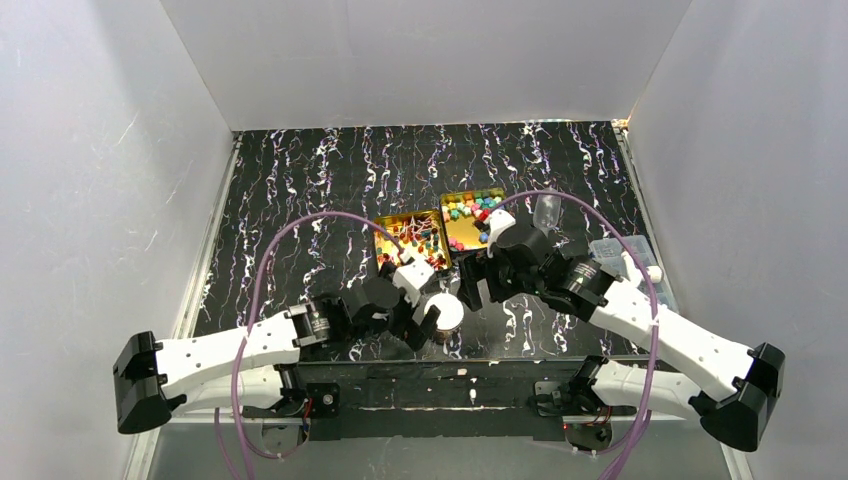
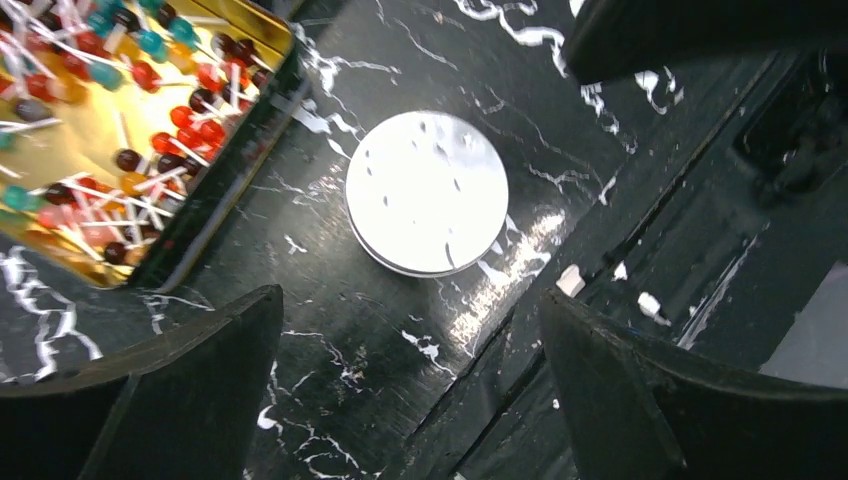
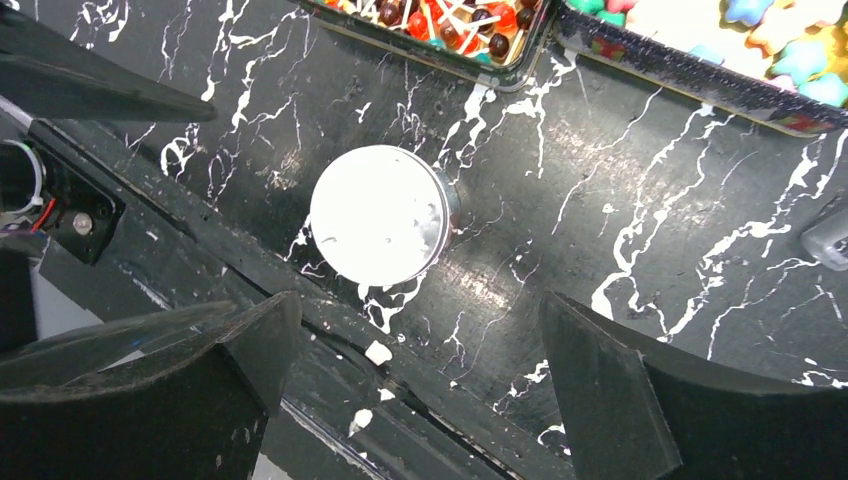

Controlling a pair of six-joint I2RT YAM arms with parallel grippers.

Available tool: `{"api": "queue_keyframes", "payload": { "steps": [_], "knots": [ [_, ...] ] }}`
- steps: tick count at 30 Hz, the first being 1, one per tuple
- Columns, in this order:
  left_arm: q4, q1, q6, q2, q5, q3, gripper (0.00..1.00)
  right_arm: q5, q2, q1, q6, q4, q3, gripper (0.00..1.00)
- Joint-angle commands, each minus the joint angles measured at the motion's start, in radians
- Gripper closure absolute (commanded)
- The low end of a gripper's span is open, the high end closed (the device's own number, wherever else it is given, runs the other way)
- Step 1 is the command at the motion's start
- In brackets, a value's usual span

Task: Pack the candies
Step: Reset both arms

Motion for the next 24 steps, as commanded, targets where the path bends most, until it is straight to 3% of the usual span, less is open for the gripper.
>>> {"api": "queue_keyframes", "payload": {
  "steps": [1, 8, 13, 24],
  "knots": [
    [-0.336, 0.006, -0.059, 0.036, -0.093, 0.205, 0.02, 0.060, 0.039, -0.001, -0.038, -0.027, 0.107, 0.02],
    [-0.605, 0.012, -0.065, 0.139, -0.086, 0.513, 0.02, 0.135, 0.117, -0.019, -0.084, -0.098, 0.263, 0.02],
    [-0.716, 0.072, -0.046, 0.195, -0.054, 0.674, 0.02, 0.096, 0.162, -0.110, -0.140, -0.126, 0.370, 0.02],
    [-0.773, 0.490, 0.005, 0.173, 0.180, 0.810, 0.02, -0.206, 0.239, -0.568, -0.215, -0.152, 0.519, 0.01]
  ]
}}
